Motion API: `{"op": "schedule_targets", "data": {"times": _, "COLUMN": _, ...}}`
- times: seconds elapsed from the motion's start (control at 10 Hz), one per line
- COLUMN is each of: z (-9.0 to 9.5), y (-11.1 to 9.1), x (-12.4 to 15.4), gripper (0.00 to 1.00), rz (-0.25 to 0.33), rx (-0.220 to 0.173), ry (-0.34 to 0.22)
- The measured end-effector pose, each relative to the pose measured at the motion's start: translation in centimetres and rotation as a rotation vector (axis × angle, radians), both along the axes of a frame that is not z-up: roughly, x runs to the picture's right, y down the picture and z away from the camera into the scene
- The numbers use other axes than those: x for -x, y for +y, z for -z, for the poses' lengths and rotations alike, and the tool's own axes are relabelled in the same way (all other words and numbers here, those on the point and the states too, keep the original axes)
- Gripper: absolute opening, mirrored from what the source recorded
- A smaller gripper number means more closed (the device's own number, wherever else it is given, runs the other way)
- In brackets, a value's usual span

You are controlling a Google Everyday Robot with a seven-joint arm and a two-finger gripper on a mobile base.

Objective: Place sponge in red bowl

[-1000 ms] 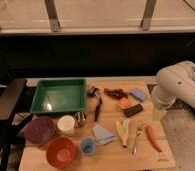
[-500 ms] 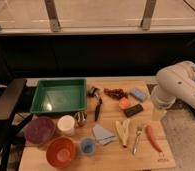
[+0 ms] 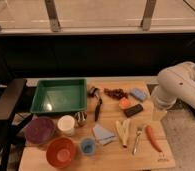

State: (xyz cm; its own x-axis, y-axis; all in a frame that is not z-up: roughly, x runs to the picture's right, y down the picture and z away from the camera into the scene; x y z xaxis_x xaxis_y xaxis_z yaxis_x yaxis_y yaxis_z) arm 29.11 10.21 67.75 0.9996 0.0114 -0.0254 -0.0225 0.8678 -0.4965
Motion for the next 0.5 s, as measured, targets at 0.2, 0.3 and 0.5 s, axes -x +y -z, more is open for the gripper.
{"op": "schedule_targets", "data": {"times": 0.2, "z": 1.9, "y": -1.9, "x": -1.6, "gripper": 0.65, "rz": 0.091, "rx": -0.077, "ry": -0.045}}
{"op": "schedule_targets", "data": {"times": 0.3, "z": 2.7, "y": -3.3, "x": -2.5, "gripper": 0.65, "rz": 0.152, "rx": -0.104, "ry": -0.072}}
{"op": "schedule_targets", "data": {"times": 0.5, "z": 3.0, "y": -6.5, "x": -3.8, "gripper": 0.65, "rz": 0.236, "rx": -0.135, "ry": -0.124}}
